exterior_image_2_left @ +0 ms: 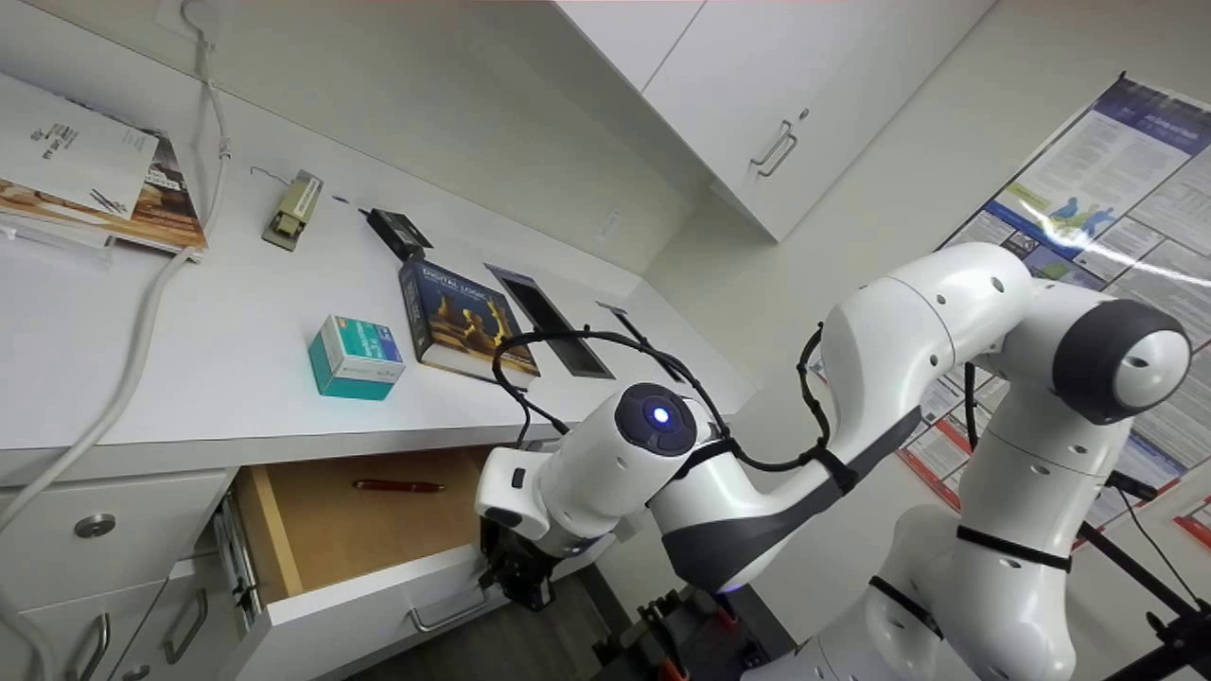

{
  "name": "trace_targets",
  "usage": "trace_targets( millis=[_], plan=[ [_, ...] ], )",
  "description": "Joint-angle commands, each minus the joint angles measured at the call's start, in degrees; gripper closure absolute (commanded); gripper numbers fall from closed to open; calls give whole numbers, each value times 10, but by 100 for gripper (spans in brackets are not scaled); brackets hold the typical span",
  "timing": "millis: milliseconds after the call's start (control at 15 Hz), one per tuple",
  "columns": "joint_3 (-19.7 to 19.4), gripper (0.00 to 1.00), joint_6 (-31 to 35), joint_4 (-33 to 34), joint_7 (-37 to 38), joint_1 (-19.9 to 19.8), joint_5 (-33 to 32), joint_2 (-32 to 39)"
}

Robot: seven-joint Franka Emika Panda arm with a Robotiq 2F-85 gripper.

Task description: Close the open drawer

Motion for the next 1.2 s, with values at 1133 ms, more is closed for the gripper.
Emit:
trace_targets(
  millis=[1133],
  plan=[
    [0,100,25,52,172,-38,-205,13]
  ],
)
